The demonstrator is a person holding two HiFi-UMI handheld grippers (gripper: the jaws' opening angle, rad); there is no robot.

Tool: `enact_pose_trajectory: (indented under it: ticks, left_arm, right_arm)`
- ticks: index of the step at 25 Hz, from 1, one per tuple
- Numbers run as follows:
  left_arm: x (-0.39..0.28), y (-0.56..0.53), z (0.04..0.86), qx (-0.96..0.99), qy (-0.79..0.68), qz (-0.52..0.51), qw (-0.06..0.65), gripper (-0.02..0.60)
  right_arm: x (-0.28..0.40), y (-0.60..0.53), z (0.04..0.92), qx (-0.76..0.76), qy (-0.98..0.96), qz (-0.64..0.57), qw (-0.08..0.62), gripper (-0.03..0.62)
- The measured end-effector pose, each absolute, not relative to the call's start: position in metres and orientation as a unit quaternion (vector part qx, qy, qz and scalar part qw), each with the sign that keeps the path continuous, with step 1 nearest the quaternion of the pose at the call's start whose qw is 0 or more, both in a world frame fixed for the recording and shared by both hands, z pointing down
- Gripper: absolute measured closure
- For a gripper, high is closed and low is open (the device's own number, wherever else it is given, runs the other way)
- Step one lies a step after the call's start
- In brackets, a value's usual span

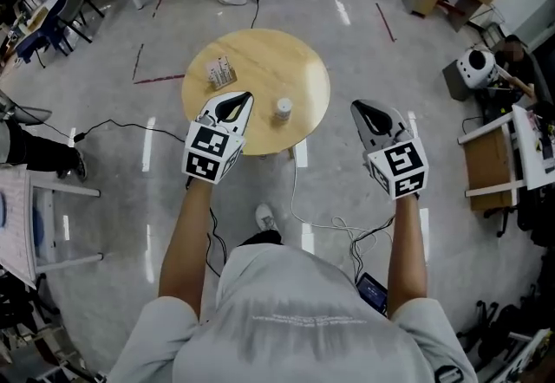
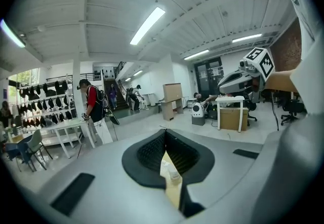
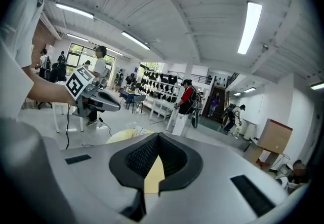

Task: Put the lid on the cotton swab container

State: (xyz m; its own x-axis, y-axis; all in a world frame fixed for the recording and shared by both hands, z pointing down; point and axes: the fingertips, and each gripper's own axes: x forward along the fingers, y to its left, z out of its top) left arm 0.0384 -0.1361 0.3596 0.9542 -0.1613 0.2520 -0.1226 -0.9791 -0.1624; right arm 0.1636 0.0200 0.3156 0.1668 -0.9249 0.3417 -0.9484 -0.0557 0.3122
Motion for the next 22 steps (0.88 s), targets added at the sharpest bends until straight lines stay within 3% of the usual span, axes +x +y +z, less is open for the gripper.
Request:
enact_pose_trajectory:
  ticks: [9,22]
  left_arm:
    - [0.054,-0.201,0.420,-0.980,0.089,-0.179,0.009,0.563]
    - [0.066,-0.212,0.529,-0.958,0.087,-0.262,-0.073,0.560]
  right_arm:
    - [0.197,-0.054,0.365,0.718,-0.647,0.079,0.245,0.566]
    - [0.217,-0.134,0.457,0.620,-0.713,0.144,0.295,0.566]
